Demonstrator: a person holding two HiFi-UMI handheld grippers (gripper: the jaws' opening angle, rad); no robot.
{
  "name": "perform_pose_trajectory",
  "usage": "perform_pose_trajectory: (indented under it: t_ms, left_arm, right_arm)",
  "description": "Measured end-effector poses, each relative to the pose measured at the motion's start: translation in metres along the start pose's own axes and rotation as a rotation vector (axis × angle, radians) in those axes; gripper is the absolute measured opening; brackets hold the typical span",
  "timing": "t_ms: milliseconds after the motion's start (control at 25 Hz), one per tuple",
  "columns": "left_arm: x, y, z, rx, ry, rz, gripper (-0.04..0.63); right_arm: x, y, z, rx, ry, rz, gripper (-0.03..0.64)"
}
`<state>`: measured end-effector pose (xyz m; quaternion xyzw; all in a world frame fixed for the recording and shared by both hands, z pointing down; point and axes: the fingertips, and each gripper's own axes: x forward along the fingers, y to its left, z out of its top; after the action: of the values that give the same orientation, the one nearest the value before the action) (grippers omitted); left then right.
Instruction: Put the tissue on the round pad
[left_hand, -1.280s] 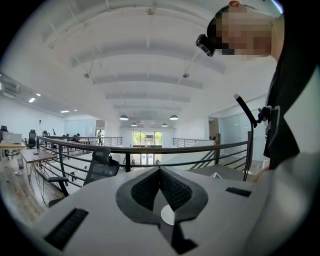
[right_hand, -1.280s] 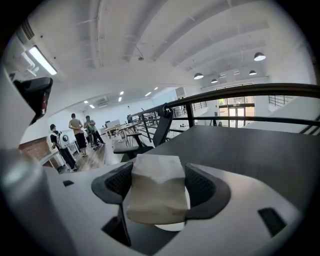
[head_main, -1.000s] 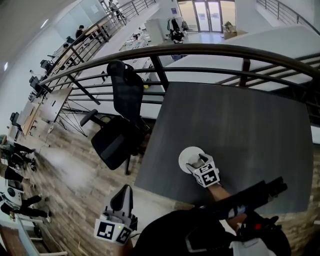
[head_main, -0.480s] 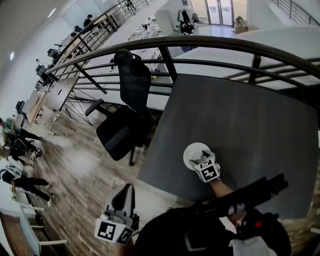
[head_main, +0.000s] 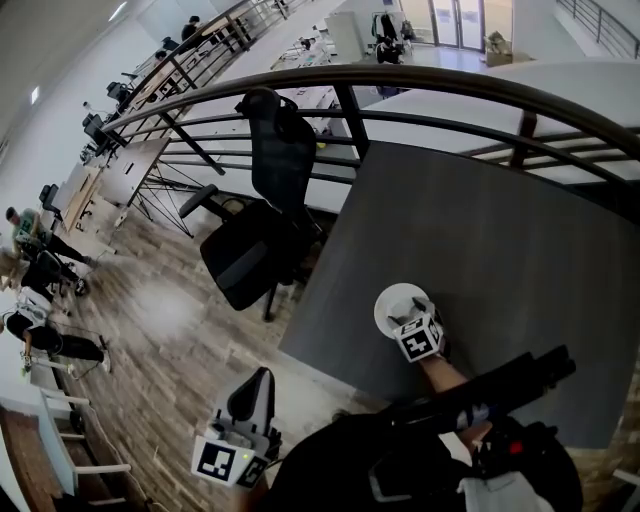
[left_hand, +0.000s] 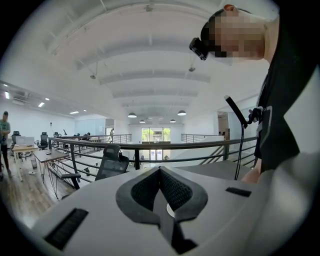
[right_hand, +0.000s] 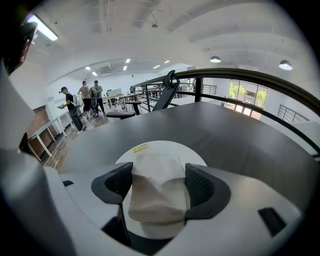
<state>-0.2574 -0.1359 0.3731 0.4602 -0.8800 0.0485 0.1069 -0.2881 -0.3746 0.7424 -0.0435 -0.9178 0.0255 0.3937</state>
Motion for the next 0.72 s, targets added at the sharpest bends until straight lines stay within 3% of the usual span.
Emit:
perform_pose_trajectory:
  t_ms: [200, 440, 720]
  left_arm:
    - [0.008, 0.007, -0.003, -0.001, 0.004, 0.014, 0.005]
    - [0.009, 0.007, -0.008, 0.002, -0.001, 0.003, 0.005]
    - [0.012, 0.008, -0.011, -0.002, -0.001, -0.003, 0.005]
  right_arm:
    - [0.012, -0.007, 0.004, -0.092, 0.025, -0.033, 0.33]
    - [0.022, -0.007, -0.001, -0.076, 0.065, -0.004, 0.33]
    - [0.027, -0.008, 0.008, -0.078, 0.038, 0.007, 0.355]
